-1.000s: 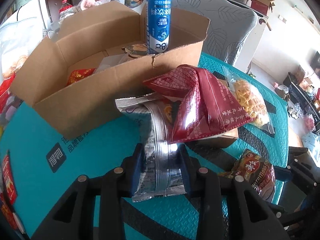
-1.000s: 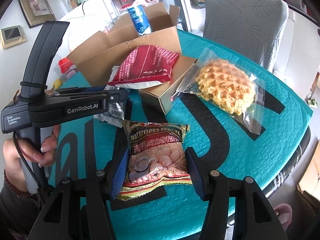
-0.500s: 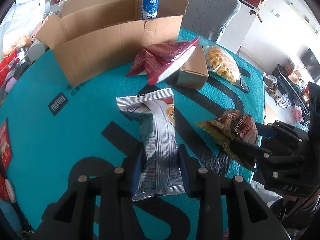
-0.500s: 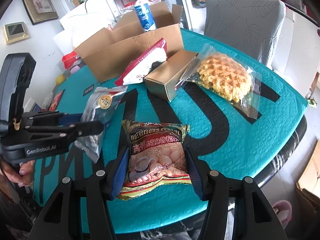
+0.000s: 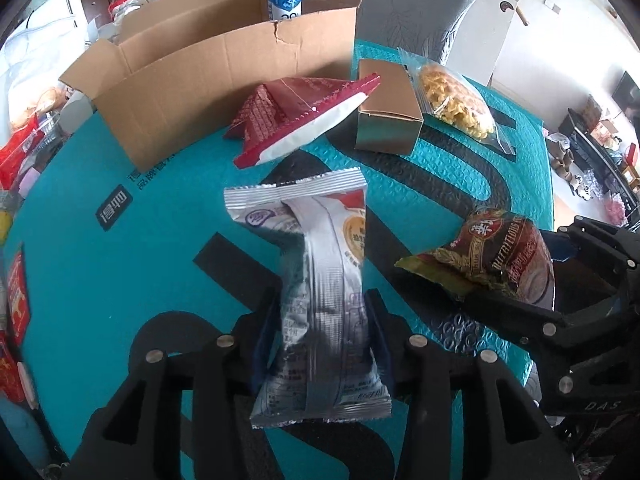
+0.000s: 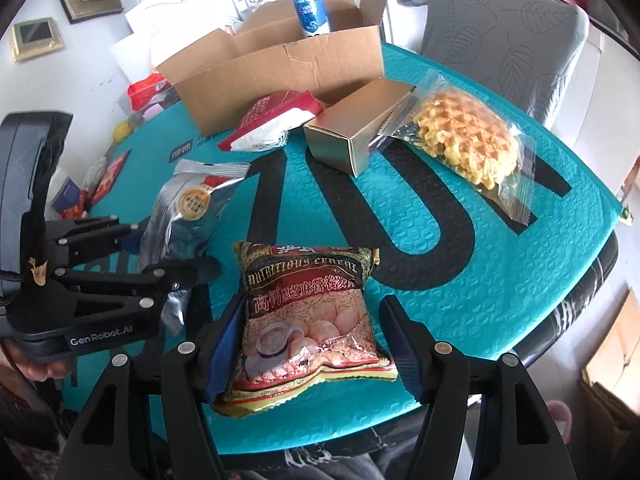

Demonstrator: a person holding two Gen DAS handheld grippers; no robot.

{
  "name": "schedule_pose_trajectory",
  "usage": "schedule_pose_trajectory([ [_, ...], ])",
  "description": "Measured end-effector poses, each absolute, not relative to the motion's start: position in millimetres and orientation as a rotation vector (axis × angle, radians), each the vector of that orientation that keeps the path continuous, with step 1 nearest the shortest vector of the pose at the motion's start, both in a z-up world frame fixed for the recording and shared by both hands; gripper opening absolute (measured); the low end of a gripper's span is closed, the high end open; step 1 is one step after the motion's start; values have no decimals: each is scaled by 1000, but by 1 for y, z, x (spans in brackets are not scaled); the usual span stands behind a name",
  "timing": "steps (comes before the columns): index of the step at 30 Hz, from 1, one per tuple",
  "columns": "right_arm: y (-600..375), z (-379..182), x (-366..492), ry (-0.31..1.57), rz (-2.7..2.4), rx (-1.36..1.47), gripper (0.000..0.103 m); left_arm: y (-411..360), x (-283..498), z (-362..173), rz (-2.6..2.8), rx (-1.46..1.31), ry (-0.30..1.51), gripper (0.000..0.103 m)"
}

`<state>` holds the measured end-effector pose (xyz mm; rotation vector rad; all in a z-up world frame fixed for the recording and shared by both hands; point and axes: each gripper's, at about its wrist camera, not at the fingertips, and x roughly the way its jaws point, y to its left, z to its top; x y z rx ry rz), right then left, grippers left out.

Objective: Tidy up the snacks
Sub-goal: 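Carry the silver bar with the left tool while the right tool carries the cereal packet to the box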

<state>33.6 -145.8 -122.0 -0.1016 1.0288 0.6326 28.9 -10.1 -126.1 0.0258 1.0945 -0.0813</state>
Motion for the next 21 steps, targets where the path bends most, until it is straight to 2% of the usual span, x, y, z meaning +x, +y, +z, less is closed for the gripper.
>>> schedule_pose_trajectory([
  [4, -139, -123, 31, 1004, 628, -153, 67, -9, 27, -127, -89, 20, 1070, 43],
  [6, -139, -121, 28, 979, 640, -153, 58, -11, 25, -126, -117, 45, 1067, 38],
  [11, -140, -118, 22, 939, 643, -142, 51, -9, 21, -123, -153, 21, 1073, 36],
  [21, -138, -107, 16, 935, 695, -75, 50, -4, 6, -100, -140, -3, 1021, 35],
])
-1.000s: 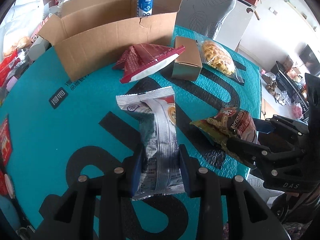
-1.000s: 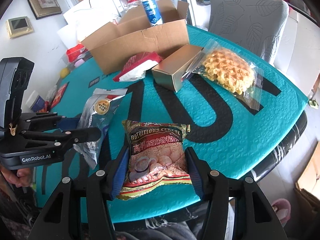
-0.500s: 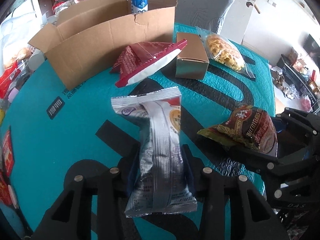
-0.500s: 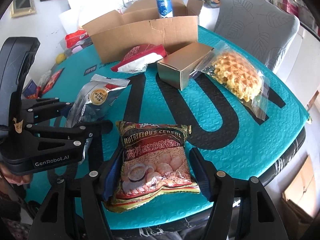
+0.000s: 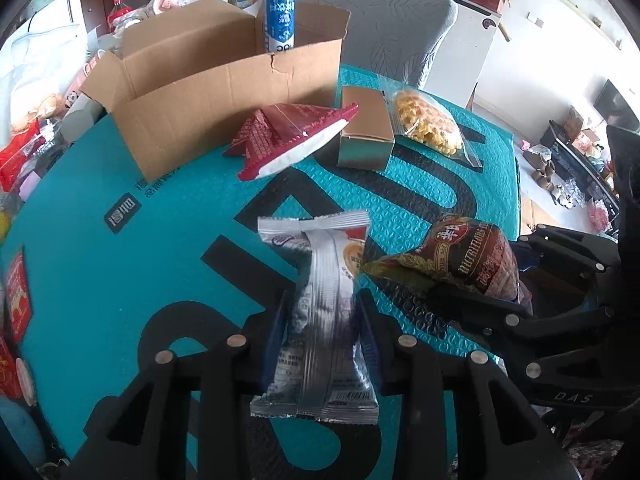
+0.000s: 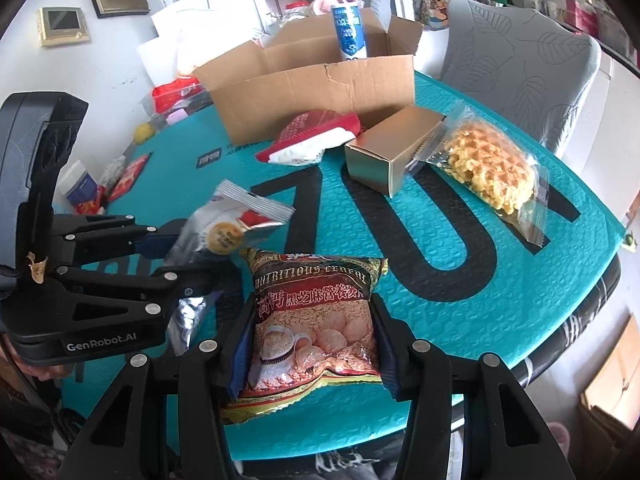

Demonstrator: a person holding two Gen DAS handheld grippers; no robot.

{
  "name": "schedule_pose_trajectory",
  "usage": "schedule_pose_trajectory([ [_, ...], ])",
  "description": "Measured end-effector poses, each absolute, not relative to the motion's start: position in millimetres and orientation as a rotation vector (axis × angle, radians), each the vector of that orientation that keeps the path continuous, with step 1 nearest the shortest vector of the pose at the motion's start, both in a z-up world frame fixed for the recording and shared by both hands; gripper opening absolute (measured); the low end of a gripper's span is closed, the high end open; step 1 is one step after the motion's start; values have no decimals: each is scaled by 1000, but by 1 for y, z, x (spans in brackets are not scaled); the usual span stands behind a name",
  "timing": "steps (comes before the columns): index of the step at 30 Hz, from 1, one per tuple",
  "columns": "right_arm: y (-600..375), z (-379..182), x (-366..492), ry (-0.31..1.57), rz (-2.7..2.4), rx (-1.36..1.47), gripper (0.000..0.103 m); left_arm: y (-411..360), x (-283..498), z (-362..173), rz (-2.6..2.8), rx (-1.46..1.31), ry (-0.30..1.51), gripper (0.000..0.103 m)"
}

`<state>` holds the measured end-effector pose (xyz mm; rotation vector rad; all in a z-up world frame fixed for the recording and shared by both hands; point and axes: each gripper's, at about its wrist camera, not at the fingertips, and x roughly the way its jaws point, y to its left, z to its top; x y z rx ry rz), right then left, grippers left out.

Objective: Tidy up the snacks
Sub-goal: 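Carry the silver bar with the left tool while the right tool carries the cereal packet to the box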

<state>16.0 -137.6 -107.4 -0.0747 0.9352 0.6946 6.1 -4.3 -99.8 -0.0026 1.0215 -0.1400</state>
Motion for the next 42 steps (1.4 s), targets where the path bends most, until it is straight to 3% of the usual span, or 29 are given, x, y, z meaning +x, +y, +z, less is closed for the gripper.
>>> schedule_pose_trajectory([
  [9, -131, -108, 17, 958, 694, -86, 50, -10, 19, -123, -122, 53, 1116, 35],
  [16, -135, -119, 21, 1009, 678, -42, 50, -8, 25, -124, -88, 24, 1072, 35],
  [20, -138, -118, 21, 1002, 671, -42, 51, 2, 22, -122, -72, -50, 1032, 27],
  [31, -140, -105, 22, 959, 707, -18, 50, 0, 10, -90, -109, -47, 976, 27],
  [42, -138, -57, 31, 833, 775, -26, 50, 1, 7, -40, -113, -32, 858, 27],
])
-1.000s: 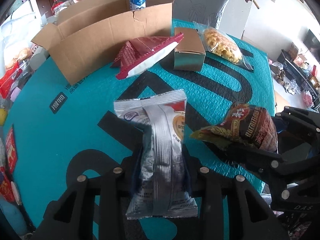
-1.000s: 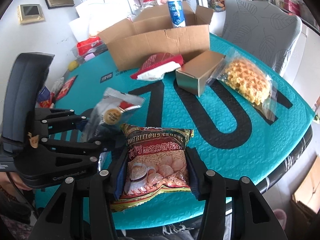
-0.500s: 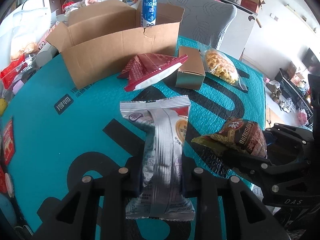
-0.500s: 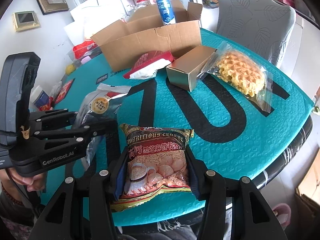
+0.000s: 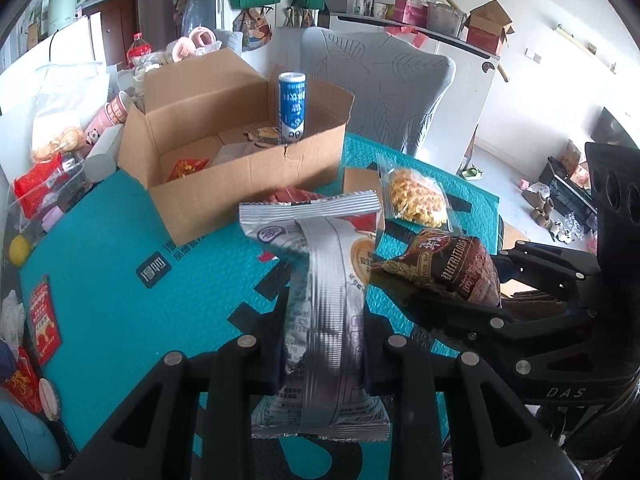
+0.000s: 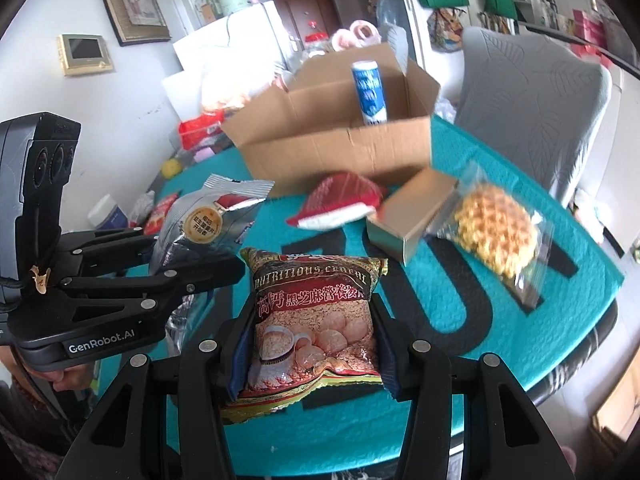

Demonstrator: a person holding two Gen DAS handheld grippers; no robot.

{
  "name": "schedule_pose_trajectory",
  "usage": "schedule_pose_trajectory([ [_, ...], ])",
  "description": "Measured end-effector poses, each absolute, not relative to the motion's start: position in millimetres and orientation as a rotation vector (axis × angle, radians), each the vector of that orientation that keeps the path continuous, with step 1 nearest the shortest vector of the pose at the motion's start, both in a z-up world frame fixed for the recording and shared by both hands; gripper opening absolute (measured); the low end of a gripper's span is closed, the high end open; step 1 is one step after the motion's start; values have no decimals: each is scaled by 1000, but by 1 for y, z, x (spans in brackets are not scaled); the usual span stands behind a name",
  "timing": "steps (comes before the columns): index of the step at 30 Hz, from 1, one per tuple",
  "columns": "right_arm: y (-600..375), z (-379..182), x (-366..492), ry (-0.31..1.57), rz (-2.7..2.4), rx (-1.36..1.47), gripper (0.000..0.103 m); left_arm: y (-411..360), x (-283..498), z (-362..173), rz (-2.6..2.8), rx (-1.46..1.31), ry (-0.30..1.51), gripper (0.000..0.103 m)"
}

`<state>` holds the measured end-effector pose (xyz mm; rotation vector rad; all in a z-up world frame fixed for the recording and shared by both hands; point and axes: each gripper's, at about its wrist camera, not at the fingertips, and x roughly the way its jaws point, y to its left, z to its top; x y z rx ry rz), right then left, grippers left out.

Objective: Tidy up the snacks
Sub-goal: 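Carry the silver bar with the left tool while the right tool carries the cereal packet to the box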

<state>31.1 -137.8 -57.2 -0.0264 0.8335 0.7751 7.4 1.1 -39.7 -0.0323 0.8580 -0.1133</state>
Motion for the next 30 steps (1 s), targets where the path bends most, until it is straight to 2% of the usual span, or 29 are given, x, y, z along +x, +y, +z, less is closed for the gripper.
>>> schedule_pose_trajectory([
  [17, -117, 19, 72, 637, 792, -17, 50, 25, 42, 35, -90, -68, 645, 27],
  [30, -86, 60, 129, 536, 791, -15, 50, 64, 103, 68, -41, -108, 509, 27],
])
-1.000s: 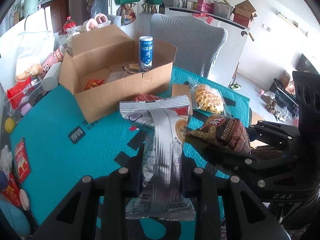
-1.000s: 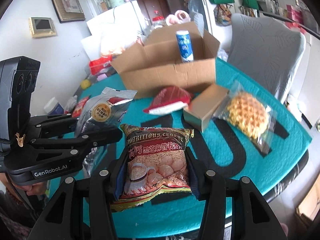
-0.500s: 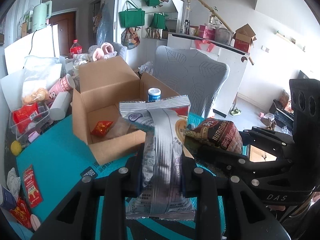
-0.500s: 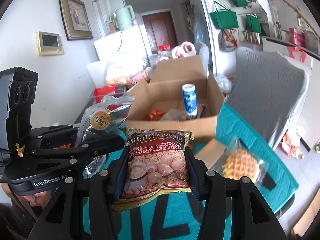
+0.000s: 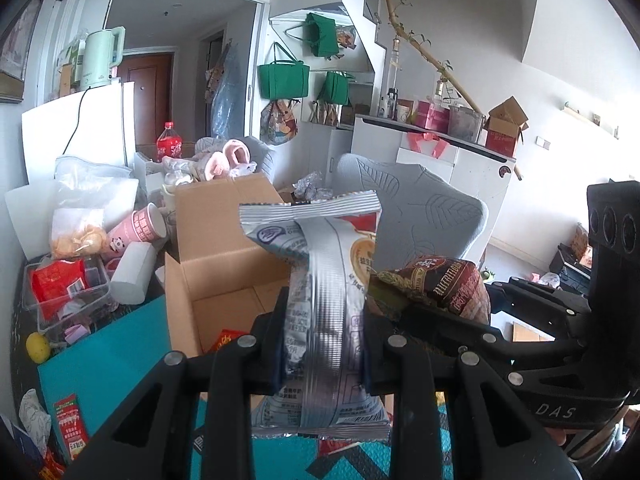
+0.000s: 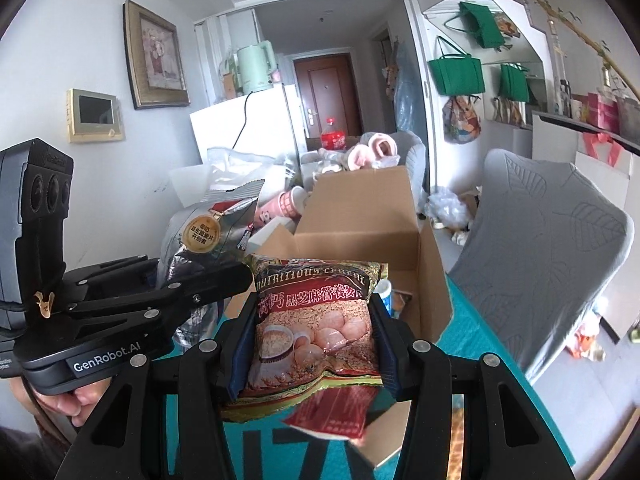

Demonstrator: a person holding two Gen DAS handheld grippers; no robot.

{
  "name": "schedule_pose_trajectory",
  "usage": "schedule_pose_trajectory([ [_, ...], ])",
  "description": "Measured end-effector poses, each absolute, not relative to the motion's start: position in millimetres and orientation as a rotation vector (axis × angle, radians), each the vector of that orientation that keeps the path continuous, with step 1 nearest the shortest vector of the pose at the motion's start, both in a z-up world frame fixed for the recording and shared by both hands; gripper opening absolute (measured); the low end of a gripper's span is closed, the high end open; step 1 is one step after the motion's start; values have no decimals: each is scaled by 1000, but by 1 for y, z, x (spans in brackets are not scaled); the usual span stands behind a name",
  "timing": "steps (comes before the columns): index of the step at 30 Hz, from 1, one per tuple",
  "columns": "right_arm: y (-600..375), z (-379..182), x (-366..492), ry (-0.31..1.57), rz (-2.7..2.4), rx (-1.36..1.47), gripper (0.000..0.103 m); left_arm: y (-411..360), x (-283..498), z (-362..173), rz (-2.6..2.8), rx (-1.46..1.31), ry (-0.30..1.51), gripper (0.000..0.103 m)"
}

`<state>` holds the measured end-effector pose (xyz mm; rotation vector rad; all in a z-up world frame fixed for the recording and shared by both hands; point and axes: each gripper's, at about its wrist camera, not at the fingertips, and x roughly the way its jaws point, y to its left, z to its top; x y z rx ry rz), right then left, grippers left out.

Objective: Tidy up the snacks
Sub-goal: 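Carry the silver bar with the left tool while the right tool carries the cereal packet to the box, then release the silver bar with the left tool while the right tool drops the cereal packet in the box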

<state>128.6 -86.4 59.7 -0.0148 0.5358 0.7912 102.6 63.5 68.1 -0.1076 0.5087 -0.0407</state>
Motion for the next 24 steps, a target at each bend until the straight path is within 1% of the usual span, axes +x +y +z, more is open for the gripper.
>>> schedule_pose_trajectory([
  [5, -72, 69, 156, 502, 777, -33, 50, 74, 133, 74, 6, -77, 493, 27],
  [10, -58, 70, 192, 517, 780, -23, 50, 96, 167, 73, 57, -55, 492, 27],
  [14, -45, 67, 216, 534, 767, -44, 50, 108, 190, 65, 88, -38, 505, 27],
  [24, -13, 49, 257, 600, 744, -117, 51, 135, 236, 30, 128, -60, 613, 27],
])
